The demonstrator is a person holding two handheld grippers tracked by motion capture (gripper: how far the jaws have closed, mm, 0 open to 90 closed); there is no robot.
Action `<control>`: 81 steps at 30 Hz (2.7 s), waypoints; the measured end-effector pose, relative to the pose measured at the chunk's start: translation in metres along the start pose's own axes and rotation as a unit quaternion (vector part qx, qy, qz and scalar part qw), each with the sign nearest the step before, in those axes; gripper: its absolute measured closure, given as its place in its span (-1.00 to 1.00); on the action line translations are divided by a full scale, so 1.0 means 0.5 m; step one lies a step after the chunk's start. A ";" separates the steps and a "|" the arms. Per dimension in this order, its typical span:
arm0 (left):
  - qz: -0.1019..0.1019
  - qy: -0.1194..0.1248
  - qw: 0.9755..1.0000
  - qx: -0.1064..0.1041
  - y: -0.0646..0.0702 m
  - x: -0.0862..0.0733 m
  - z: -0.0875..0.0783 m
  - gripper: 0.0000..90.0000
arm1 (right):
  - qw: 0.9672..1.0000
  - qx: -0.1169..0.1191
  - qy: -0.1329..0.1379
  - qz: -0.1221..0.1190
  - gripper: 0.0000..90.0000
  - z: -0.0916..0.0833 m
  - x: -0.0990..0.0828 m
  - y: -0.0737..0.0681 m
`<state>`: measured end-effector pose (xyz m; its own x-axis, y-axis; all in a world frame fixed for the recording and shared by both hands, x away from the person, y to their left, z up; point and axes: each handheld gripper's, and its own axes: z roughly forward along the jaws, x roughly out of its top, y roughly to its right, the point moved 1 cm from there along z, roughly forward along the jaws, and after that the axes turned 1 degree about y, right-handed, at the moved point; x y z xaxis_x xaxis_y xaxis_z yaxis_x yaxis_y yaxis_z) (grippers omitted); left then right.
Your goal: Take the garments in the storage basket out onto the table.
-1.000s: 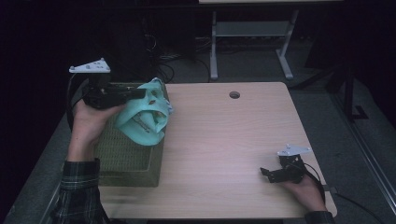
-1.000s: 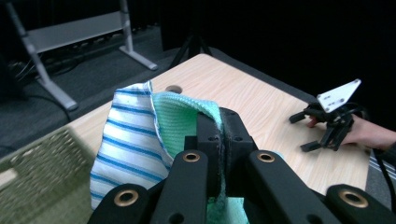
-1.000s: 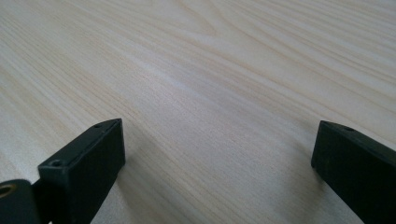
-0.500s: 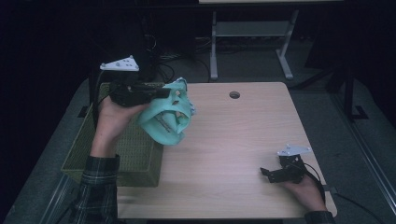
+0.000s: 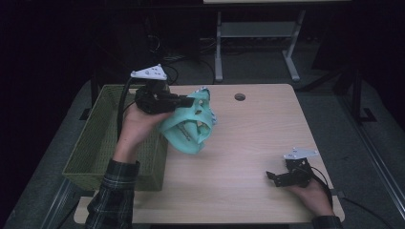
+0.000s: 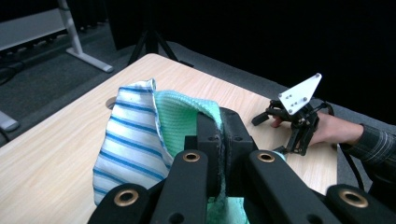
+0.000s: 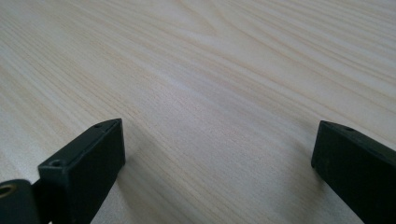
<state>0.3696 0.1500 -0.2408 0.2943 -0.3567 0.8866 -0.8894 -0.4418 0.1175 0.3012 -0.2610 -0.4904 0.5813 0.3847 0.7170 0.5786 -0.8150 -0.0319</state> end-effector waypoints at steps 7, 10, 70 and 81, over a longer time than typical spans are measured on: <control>-0.004 -0.002 1.000 -0.016 0.011 -0.010 0.035 0.95 | 1.000 0.000 -0.001 0.002 -0.95 0.000 0.000 0.000; -0.006 -0.001 1.000 -0.022 0.016 -0.014 0.050 0.95 | 1.000 0.000 -0.001 0.002 -0.94 0.000 0.000 -0.001; -0.012 -0.116 0.989 -0.088 0.095 -0.190 0.359 0.94 | 1.000 0.000 -0.001 0.002 -0.95 0.000 0.000 0.000; -0.011 -0.153 0.985 -0.076 0.090 -0.249 0.385 0.90 | 1.000 0.000 -0.001 0.002 -0.95 0.000 0.000 0.000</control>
<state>0.3603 0.0162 -0.4321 0.3852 -0.5897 0.7098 -0.9169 -0.3319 0.2218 0.3010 -0.2609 -0.4903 0.5847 0.3832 0.7151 0.5773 -0.8158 -0.0348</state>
